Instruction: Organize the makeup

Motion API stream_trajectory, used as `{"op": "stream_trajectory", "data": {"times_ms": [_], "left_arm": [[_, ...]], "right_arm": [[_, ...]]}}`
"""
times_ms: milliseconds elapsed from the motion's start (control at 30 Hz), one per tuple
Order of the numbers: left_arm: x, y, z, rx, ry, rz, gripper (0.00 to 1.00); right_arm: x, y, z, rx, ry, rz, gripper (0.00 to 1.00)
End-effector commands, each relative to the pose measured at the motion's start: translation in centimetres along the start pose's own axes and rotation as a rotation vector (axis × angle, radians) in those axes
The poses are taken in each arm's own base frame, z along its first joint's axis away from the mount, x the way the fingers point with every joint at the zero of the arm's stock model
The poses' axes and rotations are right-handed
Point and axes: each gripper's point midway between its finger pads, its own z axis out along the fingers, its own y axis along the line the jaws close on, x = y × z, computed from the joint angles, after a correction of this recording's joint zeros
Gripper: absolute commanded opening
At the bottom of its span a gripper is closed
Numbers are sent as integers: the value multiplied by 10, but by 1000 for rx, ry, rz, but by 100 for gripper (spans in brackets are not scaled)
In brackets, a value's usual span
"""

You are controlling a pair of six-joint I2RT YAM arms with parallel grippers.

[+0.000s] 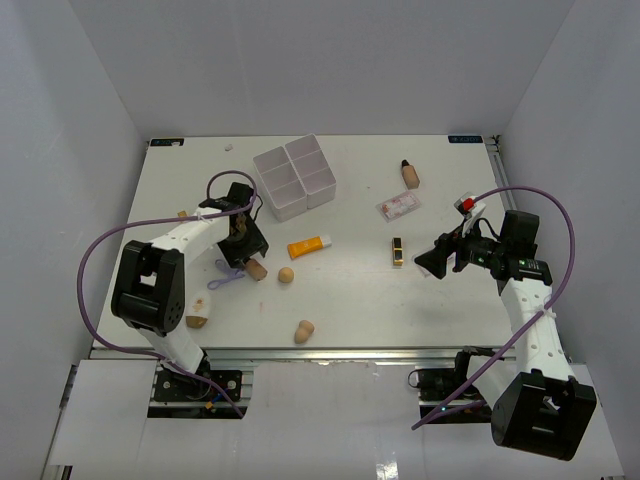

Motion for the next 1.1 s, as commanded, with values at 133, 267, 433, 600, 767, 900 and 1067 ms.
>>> {"op": "stream_trajectory", "data": {"times_ms": [133, 267, 433, 600, 767, 900, 1067], "left_arm": [[7, -6, 3, 7, 35, 22, 64], [10, -2, 6, -8, 40, 28, 63], [12, 0, 9, -19, 42, 29, 63], [8, -4, 13, -15, 35, 25, 55], [8, -9, 17, 2, 39, 31, 40], [9, -14, 16, 42, 39, 48, 26], [-11, -34, -9, 147, -57, 141, 2]], "right_arm": [[-22, 2, -5, 4, -36, -53, 90], [-23, 3, -6, 3, -39, -56, 90], [-23, 4, -6, 2, -39, -56, 90], [-23, 4, -6, 4, -39, -60, 90], [-23, 3, -6, 7, -37, -59, 90], [-23, 3, -6, 7, -36, -59, 90], [-22, 3, -5, 3, -36, -62, 90]]}}
